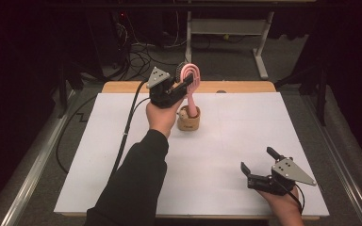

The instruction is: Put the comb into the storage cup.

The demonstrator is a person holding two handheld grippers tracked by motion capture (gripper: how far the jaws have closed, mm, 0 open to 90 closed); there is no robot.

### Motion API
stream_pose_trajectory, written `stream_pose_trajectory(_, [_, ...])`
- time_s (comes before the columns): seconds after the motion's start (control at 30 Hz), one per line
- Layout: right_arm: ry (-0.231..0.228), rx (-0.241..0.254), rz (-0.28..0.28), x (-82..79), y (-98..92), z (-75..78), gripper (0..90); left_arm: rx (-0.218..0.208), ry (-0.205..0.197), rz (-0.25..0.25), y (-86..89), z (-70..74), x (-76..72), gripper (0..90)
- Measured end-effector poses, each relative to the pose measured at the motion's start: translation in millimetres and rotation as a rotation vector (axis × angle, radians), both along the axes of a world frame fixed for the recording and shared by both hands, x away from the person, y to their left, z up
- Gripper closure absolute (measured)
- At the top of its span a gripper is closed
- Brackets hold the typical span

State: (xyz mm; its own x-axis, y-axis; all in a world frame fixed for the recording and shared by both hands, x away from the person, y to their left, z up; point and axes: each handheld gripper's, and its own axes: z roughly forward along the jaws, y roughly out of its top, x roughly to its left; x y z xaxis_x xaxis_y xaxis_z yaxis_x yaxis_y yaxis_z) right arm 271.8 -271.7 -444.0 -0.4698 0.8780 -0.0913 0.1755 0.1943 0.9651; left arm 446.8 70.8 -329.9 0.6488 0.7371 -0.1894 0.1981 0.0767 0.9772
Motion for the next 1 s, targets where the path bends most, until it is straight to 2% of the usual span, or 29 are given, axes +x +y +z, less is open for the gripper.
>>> stream_pose_trajectory(0.5, [0.001,-0.005,0.001,0.1,0.0,0.0,0.1,0.033,0.024,-0.003,-5.4,-17.0,4.2,63.3])
stream_pose_trajectory(1.0, [0.004,-0.007,0.003,0.1,0.7,-0.5,0.1,0.023,0.045,-0.012,-8.0,-29.8,7.7,63.3])
